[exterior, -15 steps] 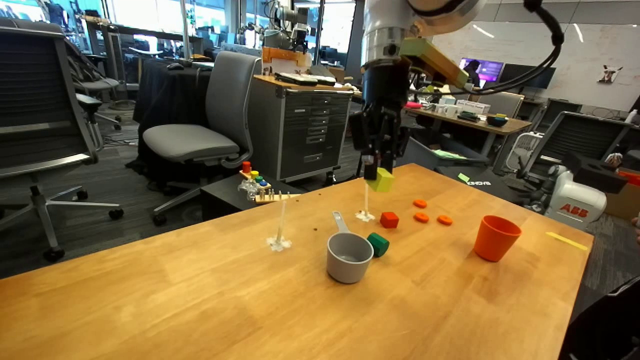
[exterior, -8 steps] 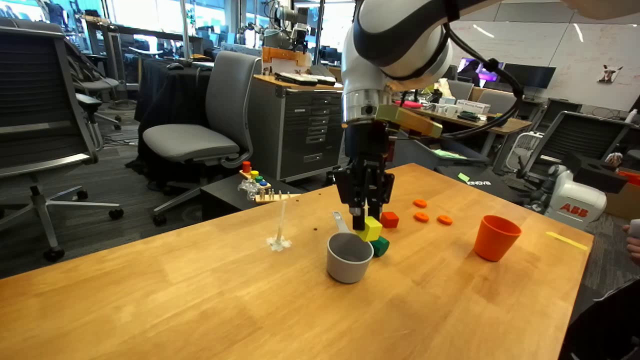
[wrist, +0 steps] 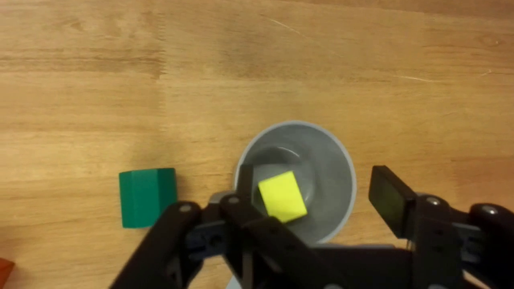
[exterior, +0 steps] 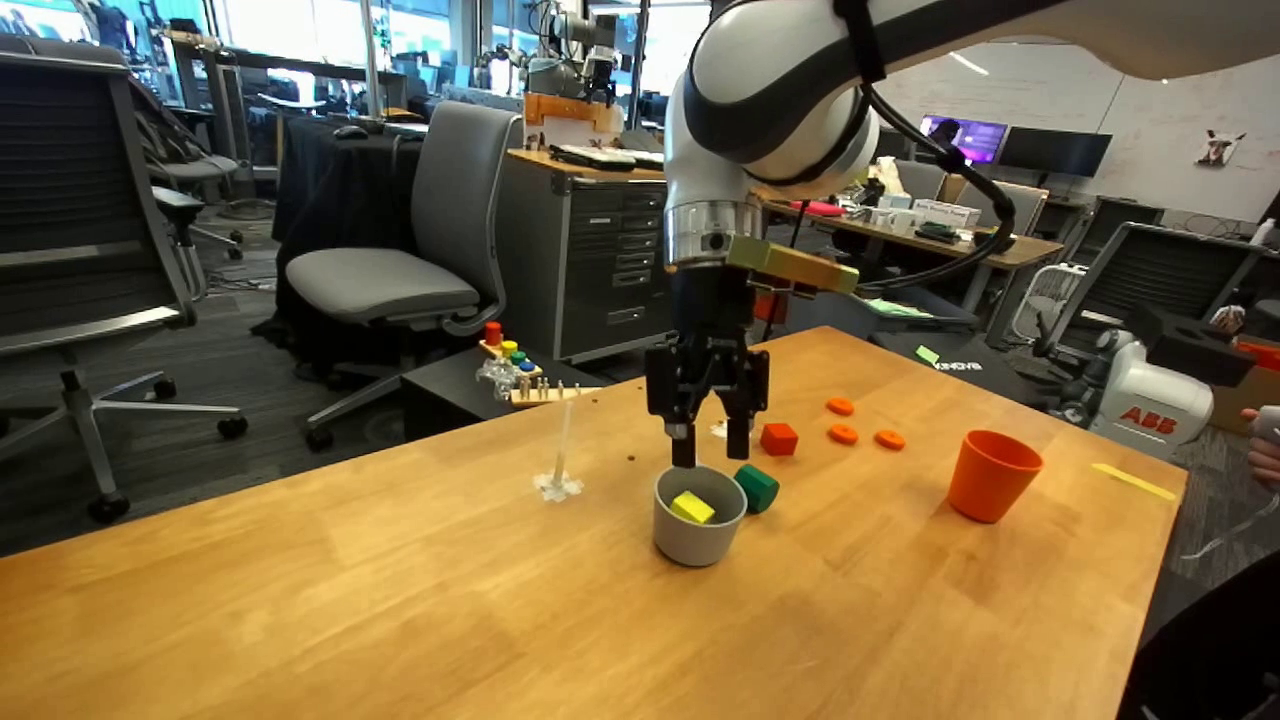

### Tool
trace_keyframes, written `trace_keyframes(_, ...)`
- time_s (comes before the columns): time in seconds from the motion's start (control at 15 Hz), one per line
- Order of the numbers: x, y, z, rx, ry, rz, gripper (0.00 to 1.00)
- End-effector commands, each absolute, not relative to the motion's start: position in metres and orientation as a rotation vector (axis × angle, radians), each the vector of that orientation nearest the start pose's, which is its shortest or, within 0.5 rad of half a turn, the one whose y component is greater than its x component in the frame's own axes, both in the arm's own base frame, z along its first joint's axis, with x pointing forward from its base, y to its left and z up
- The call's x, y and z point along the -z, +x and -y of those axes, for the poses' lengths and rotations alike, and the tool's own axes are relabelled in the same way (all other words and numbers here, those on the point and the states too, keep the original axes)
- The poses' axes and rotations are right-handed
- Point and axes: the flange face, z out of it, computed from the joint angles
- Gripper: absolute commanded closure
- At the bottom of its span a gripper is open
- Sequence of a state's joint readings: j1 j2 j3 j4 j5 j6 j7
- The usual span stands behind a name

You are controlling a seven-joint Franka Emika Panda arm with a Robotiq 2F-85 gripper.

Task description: Put the yellow, green and orange objects in the scoop

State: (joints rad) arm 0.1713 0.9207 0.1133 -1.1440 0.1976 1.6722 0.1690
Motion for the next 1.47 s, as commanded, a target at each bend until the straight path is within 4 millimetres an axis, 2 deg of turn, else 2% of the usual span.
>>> trace_keyframes(0.0,-0.255,0.704,-0.18,-0.578,-2.932,-0.011,0.0)
trace_keyframes(0.27,-0.288,0.708,-0.133,-0.522,-3.01,-0.118,0.0)
trace_keyframes(0.47,-0.285,0.709,-0.111,-0.525,-3.053,-0.161,0.0)
trace_keyframes(0.73,-0.254,0.706,-0.116,-0.569,-3.039,-0.16,0.0)
trace_keyframes(1.07,-0.201,0.694,-0.116,-0.705,-3.018,-0.178,0.0)
trace_keyframes(1.4,-0.17,0.688,-0.111,-0.774,-3.009,-0.187,0.0)
